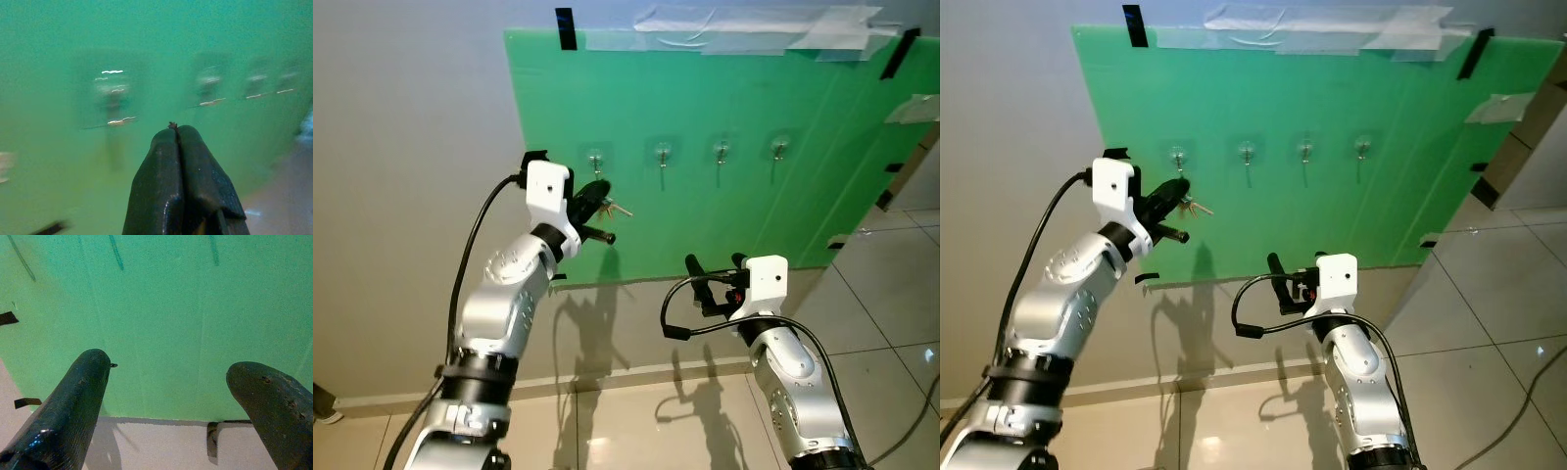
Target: Hang keys on a hook
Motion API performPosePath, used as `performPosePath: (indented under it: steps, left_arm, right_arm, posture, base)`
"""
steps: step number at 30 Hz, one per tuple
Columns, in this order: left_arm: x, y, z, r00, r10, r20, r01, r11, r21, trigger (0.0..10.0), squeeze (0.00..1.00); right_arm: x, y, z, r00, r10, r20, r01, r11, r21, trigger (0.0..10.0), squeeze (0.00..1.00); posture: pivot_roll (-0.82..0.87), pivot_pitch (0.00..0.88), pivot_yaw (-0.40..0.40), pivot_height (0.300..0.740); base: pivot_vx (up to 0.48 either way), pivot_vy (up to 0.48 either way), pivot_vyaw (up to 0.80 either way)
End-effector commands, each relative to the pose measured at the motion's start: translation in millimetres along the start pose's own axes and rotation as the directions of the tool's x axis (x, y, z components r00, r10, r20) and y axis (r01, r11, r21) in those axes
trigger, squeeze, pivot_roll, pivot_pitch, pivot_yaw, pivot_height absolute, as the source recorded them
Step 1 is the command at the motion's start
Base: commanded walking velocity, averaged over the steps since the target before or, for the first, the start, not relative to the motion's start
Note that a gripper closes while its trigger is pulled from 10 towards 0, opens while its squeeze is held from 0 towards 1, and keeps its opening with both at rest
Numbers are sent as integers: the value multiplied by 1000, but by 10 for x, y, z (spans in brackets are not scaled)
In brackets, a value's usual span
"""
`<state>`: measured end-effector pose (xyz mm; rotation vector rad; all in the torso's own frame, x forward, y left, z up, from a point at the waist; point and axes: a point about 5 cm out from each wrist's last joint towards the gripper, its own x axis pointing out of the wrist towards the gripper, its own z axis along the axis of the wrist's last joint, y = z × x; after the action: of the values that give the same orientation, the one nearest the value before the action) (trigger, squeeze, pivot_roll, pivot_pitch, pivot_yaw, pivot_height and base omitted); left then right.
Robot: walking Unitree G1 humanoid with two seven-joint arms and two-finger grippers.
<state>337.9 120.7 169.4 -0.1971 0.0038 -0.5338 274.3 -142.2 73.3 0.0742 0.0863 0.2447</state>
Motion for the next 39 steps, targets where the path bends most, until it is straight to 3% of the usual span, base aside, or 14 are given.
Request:
performPosePath:
  steps: [1,8,20,39]
  left_arm:
    - [26,55,127,999,-40,22,41,997,-64,10000,0]
    - [110,236,286,997,11,78,2,987,-164,10000,0]
    - [129,245,264,996,31,78,-5,949,-315,10000,0]
    - [227,100,210,999,36,40,-22,955,-295,10000,0]
  right_arm:
    - [-14,7,5,1000,5,-5,-5,1000,8,10000,0]
    - [-28,9,-3,1000,6,-10,-5,1000,10,10000,0]
    - [-51,9,-15,1000,15,-23,-15,1000,7,10000,0]
    - [-47,35,-16,999,28,-29,-28,1000,11,10000,0]
  posture:
    - [-44,0,21,740]
    - [-53,0,24,740]
    - [-55,0,15,740]
    - [-59,0,18,740]
  base:
    - [0,0,0]
    - [0,0,0]
    - [0,0,0]
    - [0,0,0]
